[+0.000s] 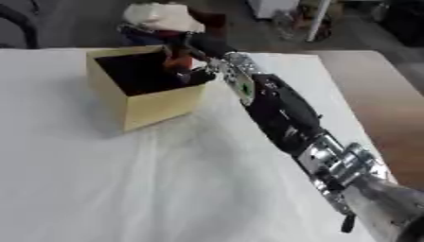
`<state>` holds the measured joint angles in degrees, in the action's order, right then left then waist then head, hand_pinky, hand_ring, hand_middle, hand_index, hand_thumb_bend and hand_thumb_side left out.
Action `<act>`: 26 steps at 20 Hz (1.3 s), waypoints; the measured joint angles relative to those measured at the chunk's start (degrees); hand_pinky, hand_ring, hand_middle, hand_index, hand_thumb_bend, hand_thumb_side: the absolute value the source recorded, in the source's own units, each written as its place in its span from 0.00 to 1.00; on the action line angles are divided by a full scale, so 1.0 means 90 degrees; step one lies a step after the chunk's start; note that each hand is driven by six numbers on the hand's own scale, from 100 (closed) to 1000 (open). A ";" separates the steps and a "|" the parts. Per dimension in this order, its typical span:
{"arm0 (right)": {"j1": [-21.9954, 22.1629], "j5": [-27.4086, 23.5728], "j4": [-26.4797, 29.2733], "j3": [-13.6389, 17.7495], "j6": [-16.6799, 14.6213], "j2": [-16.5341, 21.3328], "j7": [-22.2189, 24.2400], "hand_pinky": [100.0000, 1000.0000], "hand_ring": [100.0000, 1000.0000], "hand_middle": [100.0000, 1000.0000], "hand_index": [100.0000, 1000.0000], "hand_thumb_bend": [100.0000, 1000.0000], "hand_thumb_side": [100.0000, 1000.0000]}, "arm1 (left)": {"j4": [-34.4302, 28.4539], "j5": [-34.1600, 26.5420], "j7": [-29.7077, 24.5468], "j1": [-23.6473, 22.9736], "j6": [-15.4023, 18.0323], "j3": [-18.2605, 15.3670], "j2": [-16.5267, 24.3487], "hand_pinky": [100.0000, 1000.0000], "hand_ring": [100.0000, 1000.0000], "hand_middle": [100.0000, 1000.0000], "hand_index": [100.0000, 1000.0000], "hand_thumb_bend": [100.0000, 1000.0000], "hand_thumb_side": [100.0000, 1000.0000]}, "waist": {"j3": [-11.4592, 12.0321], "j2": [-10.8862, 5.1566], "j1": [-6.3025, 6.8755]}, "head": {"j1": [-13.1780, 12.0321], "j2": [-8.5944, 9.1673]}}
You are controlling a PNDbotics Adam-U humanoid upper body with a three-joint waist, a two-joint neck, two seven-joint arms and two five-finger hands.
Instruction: Pick up objects on the table and place them in the box.
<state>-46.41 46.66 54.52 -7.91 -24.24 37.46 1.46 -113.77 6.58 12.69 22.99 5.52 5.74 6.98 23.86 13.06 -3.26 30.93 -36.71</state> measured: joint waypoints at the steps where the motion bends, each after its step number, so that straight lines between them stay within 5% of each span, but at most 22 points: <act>1: 0.0007 0.0069 -0.0019 0.0000 -0.0013 -0.0001 -0.0031 0.91 0.88 0.72 0.80 0.00 0.10 | 0.0000 -0.0001 -0.0001 0.0000 0.0000 0.0000 0.0000 0.72 0.60 0.60 0.91 0.00 0.67 | -0.0016 0.0000 0.0001 | 0.0000 0.0000; 13: 0.0052 0.0465 0.0137 -0.0149 -0.0210 -0.0036 -0.0590 0.93 0.86 0.75 0.87 0.00 0.06 | 0.0000 -0.0002 -0.0005 0.0000 -0.0002 0.0001 0.0000 0.72 0.60 0.60 0.91 0.00 0.67 | -0.0045 -0.0058 -0.0006 | -0.0004 0.0000; 26: 0.0140 -0.0088 0.1548 -0.0055 -0.0392 0.0304 -0.0695 0.87 0.93 0.84 0.94 0.00 0.06 | 0.0000 -0.0002 0.0000 -0.0044 -0.0006 0.0000 0.0001 0.71 0.60 0.59 0.91 0.00 0.67 | -0.0343 -0.0121 -0.0010 | -0.0102 -0.0009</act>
<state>-45.15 45.87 68.45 -8.41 -27.77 40.20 -4.79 -113.77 6.56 12.68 22.59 5.46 5.74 6.99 20.77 11.97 -3.35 30.01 -36.79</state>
